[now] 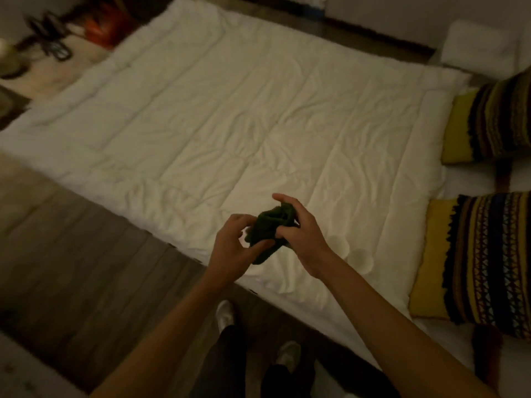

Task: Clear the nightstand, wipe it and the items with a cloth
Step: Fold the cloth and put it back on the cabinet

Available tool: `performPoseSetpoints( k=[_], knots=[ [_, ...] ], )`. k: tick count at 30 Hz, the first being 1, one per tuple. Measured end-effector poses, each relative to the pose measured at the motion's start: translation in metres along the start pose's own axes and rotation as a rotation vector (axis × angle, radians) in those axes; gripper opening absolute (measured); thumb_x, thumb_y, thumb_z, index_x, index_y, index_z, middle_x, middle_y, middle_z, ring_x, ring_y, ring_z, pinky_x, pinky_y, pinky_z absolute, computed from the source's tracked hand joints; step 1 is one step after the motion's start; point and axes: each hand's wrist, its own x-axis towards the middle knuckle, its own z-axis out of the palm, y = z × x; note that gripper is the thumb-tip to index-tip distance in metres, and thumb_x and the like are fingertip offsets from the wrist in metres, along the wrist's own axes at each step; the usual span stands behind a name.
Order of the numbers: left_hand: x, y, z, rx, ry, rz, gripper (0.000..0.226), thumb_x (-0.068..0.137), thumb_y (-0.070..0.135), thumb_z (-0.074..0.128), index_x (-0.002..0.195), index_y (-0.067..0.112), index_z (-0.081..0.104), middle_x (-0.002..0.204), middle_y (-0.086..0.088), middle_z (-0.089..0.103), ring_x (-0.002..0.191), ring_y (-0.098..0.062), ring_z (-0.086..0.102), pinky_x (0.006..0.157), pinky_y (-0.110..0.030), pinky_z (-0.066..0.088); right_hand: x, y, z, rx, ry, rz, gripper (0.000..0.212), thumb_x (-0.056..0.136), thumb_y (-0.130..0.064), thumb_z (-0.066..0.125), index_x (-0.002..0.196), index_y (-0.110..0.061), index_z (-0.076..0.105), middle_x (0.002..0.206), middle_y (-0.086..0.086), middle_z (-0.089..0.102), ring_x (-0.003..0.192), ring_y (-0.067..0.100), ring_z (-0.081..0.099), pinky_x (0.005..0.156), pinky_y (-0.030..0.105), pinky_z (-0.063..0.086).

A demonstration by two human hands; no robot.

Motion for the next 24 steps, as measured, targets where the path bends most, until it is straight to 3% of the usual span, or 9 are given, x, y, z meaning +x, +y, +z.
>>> performPoseSetpoints(
  k=[2,5,8,11,16,19,21,24],
  knots=[
    [-0.014,0.000,-0.025,-0.001,0.080,0.047,0.036,0.081,0.020,0.083,0.113,0.013,0.068,0.109,-0.002,0.064,0.100,-0.019,0.063,0.087,-0.040,0.056,-0.002,-0.008,0.024,-0.024,-0.070,-0.009,0.064,0.083,0.010,0.058,0.132,-0.031,0.058,0.125,0.007,0.059,0.112,0.024,0.065,0.086,0.040,0.062],
    [-0.032,-0.008,-0.068,-0.004,0.204,0.057,0.037,0.081,0.017,0.082,0.116,0.012,0.071,0.115,0.000,0.066,0.106,-0.011,0.063,0.092,-0.027,0.055,0.002,-0.018,0.062,-0.061,-0.151,-0.039,0.057,0.084,0.005,0.066,0.131,-0.026,0.058,0.124,0.000,0.060,0.107,0.023,0.067,0.080,0.034,0.062],
    [-0.048,-0.020,-0.113,0.039,0.318,0.020,0.035,0.083,0.014,0.079,0.117,0.014,0.074,0.116,0.003,0.067,0.106,-0.006,0.062,0.093,-0.020,0.053,0.011,-0.028,0.105,-0.128,-0.210,-0.075,0.048,0.083,-0.002,0.075,0.124,-0.024,0.062,0.122,-0.001,0.062,0.107,0.025,0.068,0.083,0.038,0.062],
    [-0.057,-0.037,-0.158,0.048,0.424,0.011,0.028,0.084,0.010,0.077,0.112,0.014,0.076,0.103,0.010,0.067,0.098,-0.003,0.064,0.086,-0.017,0.052,0.025,-0.036,0.156,-0.218,-0.268,-0.121,0.042,0.082,-0.009,0.079,0.117,-0.026,0.064,0.117,-0.004,0.064,0.105,0.021,0.069,0.087,0.041,0.061],
    [-0.069,-0.071,-0.229,0.013,0.437,-0.048,0.021,0.088,0.022,0.073,0.106,0.028,0.065,0.094,0.024,0.064,0.093,0.007,0.064,0.077,-0.009,0.052,0.053,-0.049,0.243,-0.477,-0.324,-0.265,0.050,0.080,-0.020,0.082,0.124,-0.026,0.059,0.121,-0.005,0.061,0.112,0.013,0.061,0.097,0.031,0.054],
    [-0.072,-0.096,-0.276,-0.007,0.477,-0.113,0.025,0.086,0.036,0.071,0.108,0.026,0.062,0.098,0.019,0.065,0.094,0.006,0.064,0.075,-0.016,0.057,0.069,-0.058,0.296,-0.606,-0.313,-0.336,0.037,0.078,-0.030,0.084,0.107,-0.022,0.062,0.109,-0.004,0.060,0.105,0.013,0.058,0.084,0.018,0.049],
    [-0.075,-0.109,-0.302,-0.017,0.525,-0.140,0.031,0.082,0.046,0.068,0.107,0.030,0.060,0.100,0.019,0.063,0.093,0.007,0.062,0.073,-0.014,0.056,0.077,-0.063,0.322,-0.642,-0.308,-0.393,0.030,0.076,-0.030,0.086,0.090,-0.025,0.059,0.099,-0.011,0.055,0.100,0.012,0.055,0.078,0.013,0.043],
    [-0.085,-0.123,-0.338,-0.075,0.544,-0.171,0.040,0.078,0.041,0.067,0.116,0.029,0.060,0.119,0.015,0.060,0.102,0.009,0.059,0.079,-0.012,0.056,0.086,-0.071,0.361,-0.660,-0.399,-0.425,0.028,0.075,-0.030,0.087,0.084,-0.028,0.061,0.102,-0.010,0.060,0.099,0.008,0.058,0.081,0.014,0.043]
  ],
)
